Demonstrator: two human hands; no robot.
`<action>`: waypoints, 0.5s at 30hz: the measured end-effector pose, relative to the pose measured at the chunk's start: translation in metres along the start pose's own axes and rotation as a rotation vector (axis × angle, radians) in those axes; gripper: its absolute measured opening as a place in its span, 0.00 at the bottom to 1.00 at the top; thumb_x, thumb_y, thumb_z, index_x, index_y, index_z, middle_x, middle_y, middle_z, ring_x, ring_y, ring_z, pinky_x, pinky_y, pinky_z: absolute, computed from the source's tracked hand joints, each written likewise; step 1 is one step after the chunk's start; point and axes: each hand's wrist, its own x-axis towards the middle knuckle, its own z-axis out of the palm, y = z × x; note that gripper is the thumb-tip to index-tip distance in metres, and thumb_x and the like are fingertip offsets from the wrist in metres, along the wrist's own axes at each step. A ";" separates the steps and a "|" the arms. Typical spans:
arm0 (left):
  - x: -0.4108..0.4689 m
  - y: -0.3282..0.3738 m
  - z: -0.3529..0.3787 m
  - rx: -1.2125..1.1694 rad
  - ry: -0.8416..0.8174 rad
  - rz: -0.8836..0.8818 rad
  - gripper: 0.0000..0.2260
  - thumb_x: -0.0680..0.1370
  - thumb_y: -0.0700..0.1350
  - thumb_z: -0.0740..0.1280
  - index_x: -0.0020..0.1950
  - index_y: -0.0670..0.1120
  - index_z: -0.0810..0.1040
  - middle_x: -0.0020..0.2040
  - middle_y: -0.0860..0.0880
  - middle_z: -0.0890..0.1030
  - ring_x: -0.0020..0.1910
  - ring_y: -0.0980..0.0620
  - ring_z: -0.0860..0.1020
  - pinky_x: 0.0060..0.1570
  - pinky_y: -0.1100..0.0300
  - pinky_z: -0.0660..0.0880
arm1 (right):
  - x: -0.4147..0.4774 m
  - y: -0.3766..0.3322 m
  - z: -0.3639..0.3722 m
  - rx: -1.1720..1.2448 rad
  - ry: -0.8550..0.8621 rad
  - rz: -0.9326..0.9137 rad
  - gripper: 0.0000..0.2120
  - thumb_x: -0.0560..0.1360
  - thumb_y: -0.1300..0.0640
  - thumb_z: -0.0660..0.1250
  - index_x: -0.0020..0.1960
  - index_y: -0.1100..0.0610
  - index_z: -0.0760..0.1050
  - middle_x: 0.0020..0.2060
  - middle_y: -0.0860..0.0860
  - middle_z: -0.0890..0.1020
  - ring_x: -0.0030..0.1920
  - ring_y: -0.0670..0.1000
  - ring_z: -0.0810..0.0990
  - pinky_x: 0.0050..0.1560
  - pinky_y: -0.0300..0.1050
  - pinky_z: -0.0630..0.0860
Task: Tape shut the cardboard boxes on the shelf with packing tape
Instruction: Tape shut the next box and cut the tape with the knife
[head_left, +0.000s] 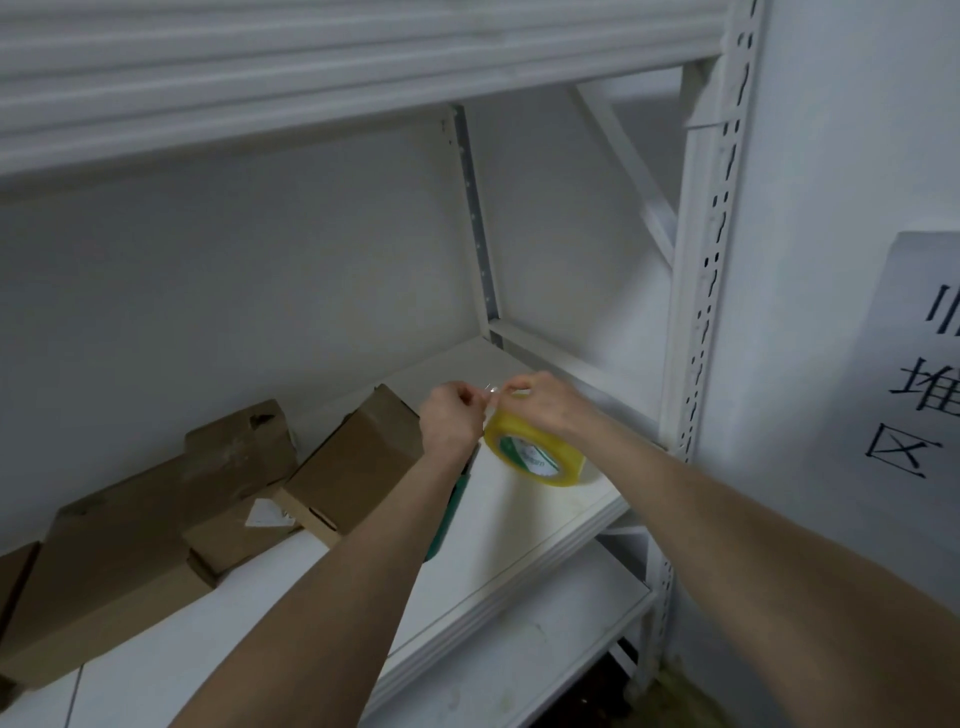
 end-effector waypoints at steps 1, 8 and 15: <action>0.001 0.001 0.001 0.003 0.016 0.011 0.13 0.78 0.41 0.65 0.33 0.51 0.76 0.39 0.44 0.82 0.43 0.44 0.81 0.46 0.48 0.81 | 0.001 0.000 0.000 0.004 0.002 0.000 0.08 0.71 0.42 0.66 0.47 0.42 0.79 0.51 0.49 0.82 0.52 0.53 0.80 0.56 0.51 0.78; 0.007 -0.001 0.009 -0.074 0.029 -0.036 0.08 0.78 0.40 0.65 0.39 0.45 0.78 0.40 0.43 0.82 0.42 0.44 0.81 0.45 0.48 0.81 | 0.007 0.004 -0.015 0.107 0.027 0.048 0.27 0.69 0.41 0.74 0.58 0.55 0.71 0.55 0.51 0.76 0.55 0.52 0.75 0.55 0.43 0.72; 0.018 0.002 0.010 -0.140 -0.092 0.009 0.11 0.80 0.38 0.61 0.39 0.45 0.74 0.33 0.47 0.77 0.32 0.52 0.74 0.30 0.62 0.72 | 0.018 0.014 -0.007 0.063 -0.040 -0.042 0.23 0.69 0.42 0.74 0.62 0.46 0.75 0.63 0.48 0.77 0.61 0.51 0.76 0.61 0.48 0.73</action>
